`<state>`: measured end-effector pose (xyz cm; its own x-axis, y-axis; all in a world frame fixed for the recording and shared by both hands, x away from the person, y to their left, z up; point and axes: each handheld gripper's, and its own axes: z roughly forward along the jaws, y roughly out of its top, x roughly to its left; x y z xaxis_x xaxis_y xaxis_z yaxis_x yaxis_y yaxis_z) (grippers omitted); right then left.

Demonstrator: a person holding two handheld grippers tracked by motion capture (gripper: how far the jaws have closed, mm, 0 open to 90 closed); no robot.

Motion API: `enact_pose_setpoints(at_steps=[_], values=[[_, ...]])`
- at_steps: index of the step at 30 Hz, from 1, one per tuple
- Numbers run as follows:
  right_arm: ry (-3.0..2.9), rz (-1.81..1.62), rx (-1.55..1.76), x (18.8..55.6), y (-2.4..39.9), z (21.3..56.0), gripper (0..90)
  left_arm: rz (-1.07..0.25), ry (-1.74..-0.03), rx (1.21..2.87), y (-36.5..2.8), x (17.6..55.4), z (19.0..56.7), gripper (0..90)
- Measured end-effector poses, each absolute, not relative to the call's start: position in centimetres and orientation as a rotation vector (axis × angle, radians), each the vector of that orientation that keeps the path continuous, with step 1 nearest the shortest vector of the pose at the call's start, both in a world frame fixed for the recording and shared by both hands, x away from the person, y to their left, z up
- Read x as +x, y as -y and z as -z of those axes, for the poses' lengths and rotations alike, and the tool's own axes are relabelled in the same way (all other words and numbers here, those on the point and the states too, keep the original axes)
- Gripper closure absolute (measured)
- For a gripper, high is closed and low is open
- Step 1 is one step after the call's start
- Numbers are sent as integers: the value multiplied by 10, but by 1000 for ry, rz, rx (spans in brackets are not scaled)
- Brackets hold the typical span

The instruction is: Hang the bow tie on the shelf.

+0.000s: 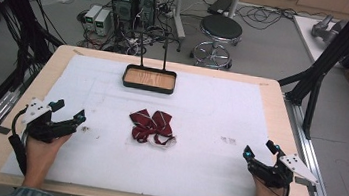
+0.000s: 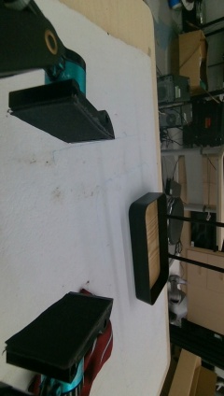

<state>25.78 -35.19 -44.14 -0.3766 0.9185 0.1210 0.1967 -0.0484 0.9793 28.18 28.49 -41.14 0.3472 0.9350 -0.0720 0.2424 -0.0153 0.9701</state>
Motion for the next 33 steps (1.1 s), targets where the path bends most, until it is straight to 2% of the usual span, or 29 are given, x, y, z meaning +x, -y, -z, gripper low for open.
enact_pose_setpoints(at_steps=[33], values=[[-1589, -1478, 1217, 257, 354, 442, 112, -764, -1037, 1542, -271, 284, 408, 171]])
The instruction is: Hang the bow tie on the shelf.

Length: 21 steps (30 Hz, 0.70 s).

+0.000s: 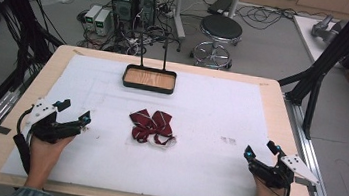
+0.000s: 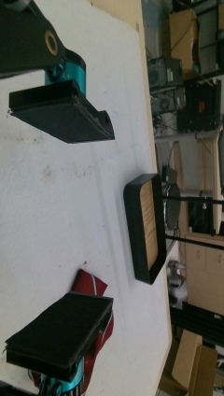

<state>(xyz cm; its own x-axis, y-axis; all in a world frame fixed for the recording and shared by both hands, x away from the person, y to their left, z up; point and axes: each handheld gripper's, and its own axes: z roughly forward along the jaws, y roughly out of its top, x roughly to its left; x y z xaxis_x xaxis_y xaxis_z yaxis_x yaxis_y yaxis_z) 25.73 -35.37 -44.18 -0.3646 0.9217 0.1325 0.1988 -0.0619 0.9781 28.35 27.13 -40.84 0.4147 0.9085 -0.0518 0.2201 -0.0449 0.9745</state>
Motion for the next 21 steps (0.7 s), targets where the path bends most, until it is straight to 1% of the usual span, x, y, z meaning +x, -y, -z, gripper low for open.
enact_pose_setpoints(at_steps=[10, 11, 14, 15, 16, 17, 19, 20, 21], values=[[-1577, -1481, 1232, 256, 355, 442, 112, -721, -924, 1617, -237, 304, 402, 195], [-1578, -1479, 1227, 256, 355, 442, 112, -688, -899, 1637, -227, 311, 403, 198], [-1574, -1480, 1233, 256, 355, 442, 112, -662, -876, 1669, -215, 318, 403, 221], [-1574, -1480, 1234, 256, 355, 442, 112, -627, -843, 1705, -205, 324, 404, 235], [-1574, -1480, 1234, 256, 355, 442, 112, -627, -843, 1705, -205, 324, 404, 240], [-1573, -1480, 1233, 256, 355, 442, 112, -585, -811, 1752, -192, 333, 406, 244], [-1574, -1483, 1233, 256, 355, 442, 112, -570, -794, 1767, -187, 337, 408, 272], [-1574, -1481, 1231, 256, 355, 442, 112, -518, -765, 1786, -176, 343, 411, 277], [-1573, -1484, 1233, 256, 355, 442, 112, -518, -765, 1786, -176, 343, 411, 278]])
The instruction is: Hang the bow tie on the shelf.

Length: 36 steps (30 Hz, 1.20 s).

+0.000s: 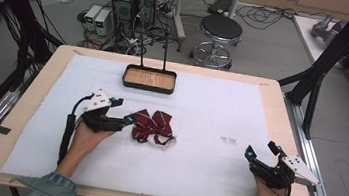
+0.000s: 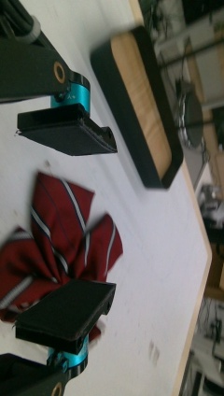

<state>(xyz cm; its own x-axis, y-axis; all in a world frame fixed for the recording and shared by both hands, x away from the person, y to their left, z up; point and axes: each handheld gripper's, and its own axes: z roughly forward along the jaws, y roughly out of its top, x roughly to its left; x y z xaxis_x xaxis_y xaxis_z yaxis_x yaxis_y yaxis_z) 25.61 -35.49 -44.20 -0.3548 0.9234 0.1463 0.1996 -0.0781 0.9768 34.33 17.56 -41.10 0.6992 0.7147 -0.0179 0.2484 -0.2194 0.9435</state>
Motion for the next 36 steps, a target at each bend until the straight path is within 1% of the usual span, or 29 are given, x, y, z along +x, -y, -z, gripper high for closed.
enact_pose_setpoints(at_steps=[1, 3, 4, 5, 6, 7, 10, 15, 17, 19, 20, 22, 23, 24, 27, 29, 30, 31, 32, 33, 36], values=[[-1575, -1482, 1229, 256, 355, 442, 112, -474, -726, 1813, -163, 347, 414, 291], [-1573, -1482, 1231, 257, 355, 442, 112, -461, -702, 1837, -155, 349, 416, 339], [-1575, -1481, 1230, 256, 355, 442, 112, -432, -667, 1886, -141, 353, 421, 355], [-1572, -1484, 1233, 256, 355, 442, 112, -432, -667, 1886, -141, 353, 421, 366], [-1572, -1484, 1233, 256, 355, 442, 112, -388, -652, 1921, -129, 357, 427, 384], [-1572, -1484, 1233, 256, 355, 442, 112, -388, -652, 1921, -129, 357, 427, 401], [-1570, -1486, 1233, 256, 356, 442, 112, -349, -626, 2007, -115, 362, 437, 448], [-1570, -1487, 1232, 256, 356, 442, 112, -319, -599, 2068, -106, 365, 442, 492], [-1570, -1489, 1232, 256, 356, 442, 112, -312, -586, 2119, -102, 366, 446, 519], [-1569, -1486, 1232, 256, 356, 442, 112, -312, -581, 2133, -101, 366, 448, 568], [-1568, -1486, 1234, 256, 356, 442, 112, -308, -566, 2165, -99, 365, 450, 606], [-1568, -1485, 1237, 256, 356, 442, 112, -309, -549, 2170, -97, 364, 450, 699], [-1567, -1484, 1235, 256, 356, 442, 112, -311, -546, 2180, -97, 364, 449, 727], [-1568, -1484, 1235, 256, 356, 442, 112, -315, -535, 2194, -97, 364, 446, 737], [-1568, -1484, 1235, 256, 356, 442, 112, -327, -536, 2171, -97, 364, 441, 743], [-1567, -1484, 1238, 256, 356, 442, 112, -373, -545, 2119, -101, 366, 426, 744], [-1567, -1485, 1238, 256, 356, 442, 112, -373, -545, 2119, -101, 366, 426, 743], [-1569, -1484, 1236, 256, 356, 442, 112, -422, -559, 2063, -106, 367, 413, 744], [-1568, -1484, 1237, 256, 356, 442, 112, -443, -570, 2035, -108, 368, 407, 744], [-1568, -1484, 1237, 256, 356, 442, 112, -443, -570, 2035, -108, 368, 407, 745], [-1568, -1487, 1237, 257, 356, 442, 112, -522, -606, 1974, -118, 373, 389, 745]])
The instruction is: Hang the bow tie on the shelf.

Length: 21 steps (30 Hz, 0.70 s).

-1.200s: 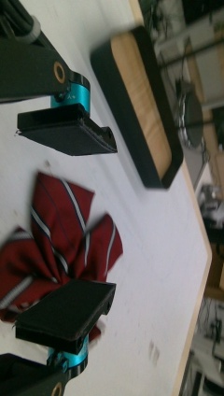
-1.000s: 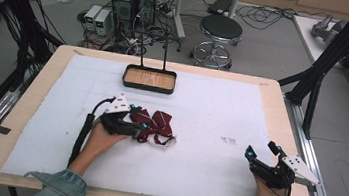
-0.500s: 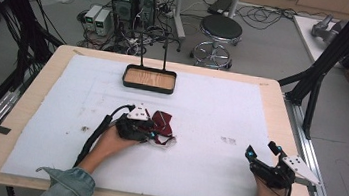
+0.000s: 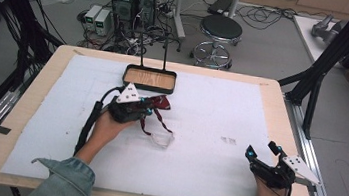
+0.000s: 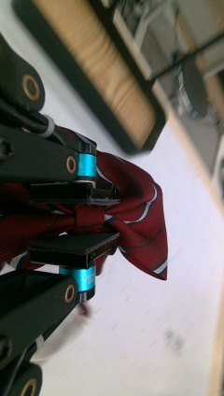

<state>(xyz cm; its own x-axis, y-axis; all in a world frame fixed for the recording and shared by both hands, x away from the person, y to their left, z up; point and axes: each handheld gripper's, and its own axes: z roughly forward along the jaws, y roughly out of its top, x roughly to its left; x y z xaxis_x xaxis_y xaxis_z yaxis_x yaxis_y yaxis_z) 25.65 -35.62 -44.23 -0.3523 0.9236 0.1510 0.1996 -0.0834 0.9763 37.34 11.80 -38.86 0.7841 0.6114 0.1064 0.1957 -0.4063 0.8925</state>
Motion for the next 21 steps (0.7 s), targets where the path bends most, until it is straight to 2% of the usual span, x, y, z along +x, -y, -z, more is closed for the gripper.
enact_pose_setpoints(at_steps=[3, 12, 21], values=[[-1568, -1489, 1237, 257, 356, 442, 112, -585, -655, 1889, -133, 384, 367, 745], [-1564, -1492, 1241, 257, 357, 442, 112, -708, -717, 1795, -165, 416, 327, 745], [-1564, -1496, 1240, 258, 357, 442, 112, -805, -829, 1722, -196, 442, 307, 744]])
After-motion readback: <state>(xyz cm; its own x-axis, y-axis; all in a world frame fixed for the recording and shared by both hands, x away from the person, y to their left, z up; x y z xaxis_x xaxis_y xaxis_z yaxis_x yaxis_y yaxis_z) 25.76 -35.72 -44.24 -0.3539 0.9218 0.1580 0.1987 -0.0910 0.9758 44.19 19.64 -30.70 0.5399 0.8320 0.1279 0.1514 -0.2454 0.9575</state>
